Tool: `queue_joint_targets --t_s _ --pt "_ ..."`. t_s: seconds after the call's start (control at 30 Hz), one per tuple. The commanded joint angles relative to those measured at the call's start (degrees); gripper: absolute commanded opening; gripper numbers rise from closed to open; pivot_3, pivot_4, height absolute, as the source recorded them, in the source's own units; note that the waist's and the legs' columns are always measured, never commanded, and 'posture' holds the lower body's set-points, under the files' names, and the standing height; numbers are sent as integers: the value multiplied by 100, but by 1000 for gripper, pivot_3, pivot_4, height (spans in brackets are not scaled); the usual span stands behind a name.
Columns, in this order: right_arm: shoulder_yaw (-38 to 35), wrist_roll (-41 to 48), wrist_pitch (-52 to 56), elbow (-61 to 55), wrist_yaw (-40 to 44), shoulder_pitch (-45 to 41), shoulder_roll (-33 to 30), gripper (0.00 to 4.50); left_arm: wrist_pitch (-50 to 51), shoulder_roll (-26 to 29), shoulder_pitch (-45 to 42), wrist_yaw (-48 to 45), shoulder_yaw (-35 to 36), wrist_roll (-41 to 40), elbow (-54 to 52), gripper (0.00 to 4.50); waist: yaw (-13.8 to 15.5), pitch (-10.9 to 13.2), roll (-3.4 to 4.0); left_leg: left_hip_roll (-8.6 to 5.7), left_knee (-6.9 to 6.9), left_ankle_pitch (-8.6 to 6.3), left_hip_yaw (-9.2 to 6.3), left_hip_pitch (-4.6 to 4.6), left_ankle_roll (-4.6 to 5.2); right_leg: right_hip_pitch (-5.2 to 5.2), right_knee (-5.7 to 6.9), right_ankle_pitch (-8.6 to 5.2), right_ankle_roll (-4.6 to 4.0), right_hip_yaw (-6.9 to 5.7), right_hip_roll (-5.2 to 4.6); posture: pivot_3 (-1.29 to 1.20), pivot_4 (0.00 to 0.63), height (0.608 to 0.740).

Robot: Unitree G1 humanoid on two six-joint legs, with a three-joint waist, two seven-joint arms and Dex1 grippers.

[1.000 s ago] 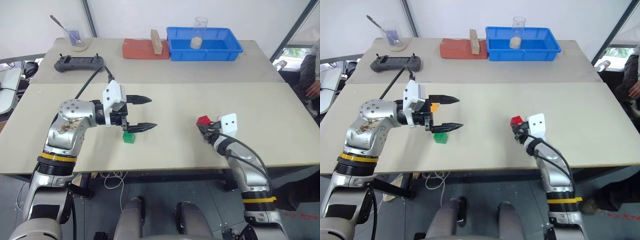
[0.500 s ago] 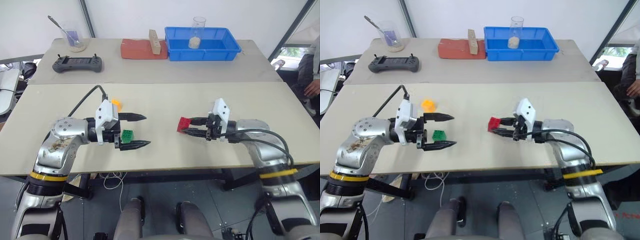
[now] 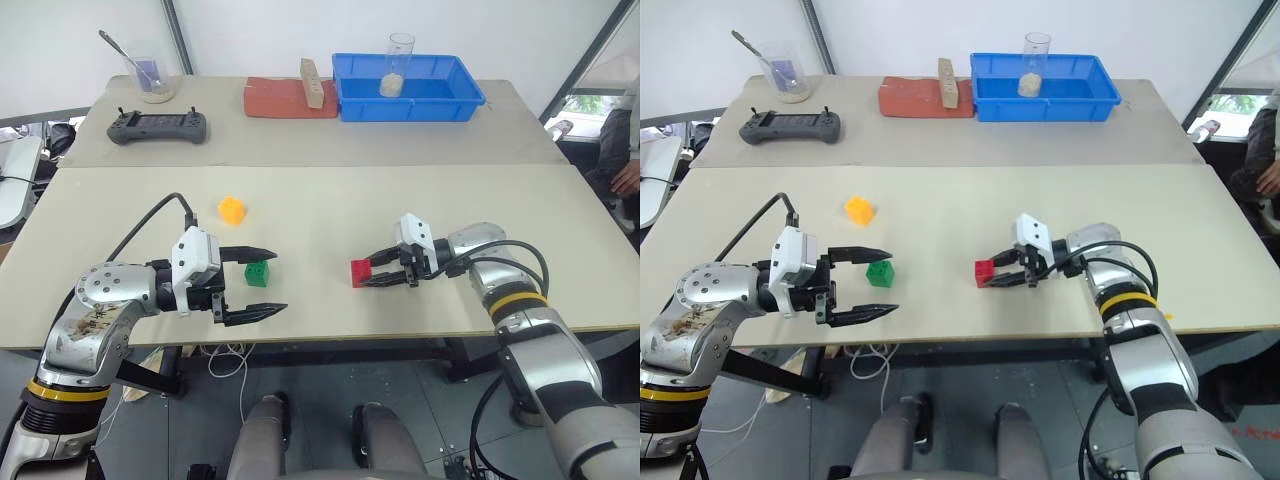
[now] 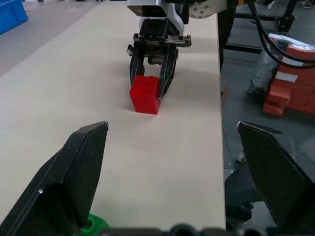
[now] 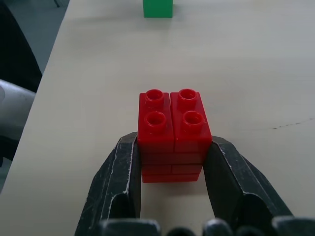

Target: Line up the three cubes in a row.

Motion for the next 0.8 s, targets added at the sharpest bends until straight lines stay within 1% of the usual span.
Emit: queue_joint_targets --t_s 0.03,0.17,0.2,0.23,0.33,0.4,0.47,0.53,0.6,0.67,0.73,0.8 --pt "-109 -192 -264 380 -83 -216 -34 2753 48 31 -23 108 95 -123 -225 4500 7 0 0 0 0 -1 0 2 -1 1 0 0 0 0 0 0 150 740" --pt "-250 -260 -303 506 -71 -312 -177 4170 70 6 -13 188 74 -160 -205 4500 15 1 1 -2 0 -1 2 1 -2 0 0 0 0 1 -3 0 150 740" --pt "-297 -232 -262 412 -19 -287 -251 4458 59 -14 1 238 95 -150 -169 4500 15 1 1 -2 0 -1 2 1 -2 0 0 0 0 0 -3 0 150 740" --pt "-377 -143 -127 224 37 -244 -332 4458 37 -41 16 322 143 -123 -102 4500 16 1 1 -2 0 -1 2 1 -2 0 1 0 0 0 -2 0 150 740" --pt "-655 312 716 -1095 108 192 -579 4458 -27 -126 271 733 425 -44 -29 4500 12 2 2 -1 0 -1 3 1 -2 -1 2 0 0 2 -4 0 150 740" --pt "-874 664 1540 -2412 -204 692 -685 4458 52 -299 567 1198 671 -73 -181 4500 5 2 3 1 -5 -1 1 2 -2 -2 3 -1 -1 2 -5 0 150 740" --pt "-1087 1021 2456 -3906 -711 1291 -767 4458 54 -555 981 1745 891 -1 -456 4500 6 1 3 5 -10 -2 -2 2 -4 -3 5 -2 -4 1 -5 0 150 740" --pt "-1243 1364 3454 -5272 -1237 1844 -848 4458 -84 -912 1439 2349 1030 210 -770 4500 10 1 3 5 -13 -5 -1 8 -8 -6 14 -4 -7 2 -11 0 150 740" --pt "-1312 1667 4194 -6379 -1610 2349 -937 4458 -73 -1307 1852 2908 1033 342 -1079 4500 32 1 3 3 -15 -13 1 8 -20 -8 15 -4 -8 2 -15 0 150 740" --pt "-1344 1886 4699 -7175 -1982 2671 -958 4458 -51 -1652 2164 3340 904 502 -1281 4500 45 1 2 4 -13 -16 2 9 -26 -5 12 -6 -10 1 -24 0 150 740" --pt "-1358 2088 5097 -7719 -2315 2847 -936 4458 -127 -2013 2333 3731 687 725 -1327 4500 72 1 1 0 -12 -18 4 8 -28 -5 3 -23 -43 1 -27 0 150 740" --pt "-1345 2198 5328 -8009 -2552 2948 -919 4458 -218 -2363 2331 4087 445 969 -1243 4500 117 1 2 -1 -11 -20 6 9 -32 -5 -4 -18 -43 -3 -33 0 150 740"
